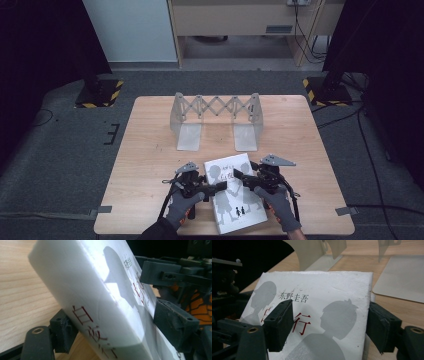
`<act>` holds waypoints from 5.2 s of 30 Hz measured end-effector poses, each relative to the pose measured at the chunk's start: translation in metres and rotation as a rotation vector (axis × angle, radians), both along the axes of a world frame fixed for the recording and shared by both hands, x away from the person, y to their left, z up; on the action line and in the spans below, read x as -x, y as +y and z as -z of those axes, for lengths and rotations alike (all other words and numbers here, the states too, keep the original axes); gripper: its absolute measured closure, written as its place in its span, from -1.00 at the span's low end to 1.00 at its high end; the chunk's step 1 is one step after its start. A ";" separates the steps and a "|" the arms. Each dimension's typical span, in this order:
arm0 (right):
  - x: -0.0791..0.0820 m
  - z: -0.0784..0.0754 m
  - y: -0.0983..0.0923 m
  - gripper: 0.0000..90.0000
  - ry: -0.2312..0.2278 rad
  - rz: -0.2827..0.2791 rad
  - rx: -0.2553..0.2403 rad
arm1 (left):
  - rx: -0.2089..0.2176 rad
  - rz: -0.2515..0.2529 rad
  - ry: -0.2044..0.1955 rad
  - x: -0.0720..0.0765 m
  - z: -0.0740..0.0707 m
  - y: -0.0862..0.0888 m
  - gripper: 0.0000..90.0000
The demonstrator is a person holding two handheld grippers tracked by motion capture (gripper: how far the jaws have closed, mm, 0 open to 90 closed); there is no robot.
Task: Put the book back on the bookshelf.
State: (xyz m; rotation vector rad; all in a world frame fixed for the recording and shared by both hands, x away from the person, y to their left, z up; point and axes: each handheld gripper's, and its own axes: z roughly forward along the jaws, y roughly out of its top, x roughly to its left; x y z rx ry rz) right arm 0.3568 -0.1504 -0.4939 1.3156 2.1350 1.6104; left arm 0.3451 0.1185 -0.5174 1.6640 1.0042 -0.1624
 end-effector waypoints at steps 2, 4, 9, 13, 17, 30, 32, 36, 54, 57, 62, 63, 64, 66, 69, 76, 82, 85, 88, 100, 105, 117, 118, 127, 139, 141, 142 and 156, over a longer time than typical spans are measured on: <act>0.000 -0.001 0.001 -0.33 -0.005 -0.015 -0.014 | 0.016 0.023 0.006 -0.001 0.000 -0.006 -0.46; 0.001 -0.002 0.003 -0.32 -0.006 -0.024 -0.016 | 0.020 0.027 0.010 -0.002 0.000 -0.004 -0.44; -0.001 -0.001 -0.003 -0.25 0.009 -0.009 -0.061 | 0.045 0.026 0.016 -0.001 -0.005 -0.001 -0.32; -0.002 -0.004 -0.015 -0.31 -0.013 0.046 -0.065 | 0.067 0.022 0.007 0.000 -0.012 0.003 -0.21; -0.005 -0.004 -0.030 -0.35 -0.010 0.096 -0.060 | 0.070 0.019 -0.013 0.000 -0.021 0.006 -0.11; -0.016 0.006 -0.074 -0.50 -0.029 0.283 0.082 | 0.069 -0.120 -0.159 -0.004 -0.066 0.040 0.13; -0.017 0.007 -0.074 -0.51 -0.032 0.290 0.094 | 0.055 -0.136 -0.178 -0.005 -0.069 0.042 0.14; -0.019 0.012 -0.077 -0.55 -0.069 0.327 0.181 | -0.019 -0.216 -0.276 -0.002 -0.080 0.053 0.15; -0.029 0.039 -0.092 -0.68 0.024 0.386 0.430 | -0.091 -0.191 -0.414 0.023 -0.076 0.040 -0.08; -0.030 0.042 -0.093 -0.69 0.041 0.389 0.439 | -0.089 -0.160 -0.431 0.023 -0.078 0.032 -0.10; -0.031 0.044 -0.093 -0.72 0.065 0.380 0.449 | -0.142 -0.129 -0.463 0.023 -0.086 0.023 -0.14; -0.031 0.044 -0.093 -0.75 0.077 0.373 0.453 | -0.145 -0.128 -0.458 0.022 -0.087 0.023 -0.15; -0.032 0.045 -0.093 -0.79 0.096 0.361 0.462 | -0.146 -0.130 -0.454 0.022 -0.087 0.023 -0.16; -0.032 0.045 -0.091 -0.80 0.104 0.360 0.470 | -0.152 -0.133 -0.460 0.020 -0.090 0.024 -0.17; -0.033 0.045 -0.092 -0.82 0.107 0.363 0.469 | -0.145 -0.140 -0.476 0.020 -0.094 0.024 -0.18; -0.032 0.045 -0.091 -0.85 0.111 0.371 0.472 | -0.181 -0.157 -0.501 0.018 -0.114 0.020 -0.25; -0.032 0.046 -0.091 -0.87 0.113 0.368 0.473 | -0.196 -0.146 -0.472 0.014 -0.117 0.016 -0.32; -0.032 0.045 -0.091 -0.87 0.113 0.365 0.473 | -0.202 -0.143 -0.454 0.012 -0.117 0.016 -0.36; -0.032 0.045 -0.091 -0.87 0.113 0.365 0.473 | -0.219 -0.146 -0.442 0.009 -0.119 0.015 -0.41; -0.032 0.046 -0.091 -0.87 0.113 0.368 0.474 | -0.309 -0.110 -0.375 0.005 -0.123 0.012 -0.42; -0.032 0.046 -0.091 -0.87 0.113 0.367 0.473 | -0.321 -0.069 -0.376 0.008 -0.125 0.010 -0.17; -0.032 0.046 -0.091 -0.88 0.114 0.366 0.472 | -0.273 -0.125 -0.373 0.013 -0.125 0.008 0.11; -0.032 0.046 -0.091 -0.88 0.114 0.366 0.472 | -0.273 -0.125 -0.373 0.013 -0.125 0.008 0.12; -0.032 0.046 -0.091 -0.88 0.114 0.366 0.472 | -0.273 -0.174 -0.405 0.016 -0.145 0.018 0.15; -0.032 0.046 -0.091 -0.88 0.114 0.366 0.471 | -0.303 -0.315 -0.418 0.002 -0.151 0.053 0.16; -0.032 0.046 -0.091 -0.88 0.114 0.366 0.471 | -0.315 -0.309 -0.413 0.001 -0.145 0.053 0.16; -0.032 0.046 -0.091 -0.88 0.114 0.366 0.471 | -0.299 -0.309 -0.412 0.002 -0.143 0.054 0.16; -0.032 0.045 -0.091 -0.89 0.115 0.361 0.473 | -0.397 -0.249 -0.365 0.012 -0.134 0.058 0.04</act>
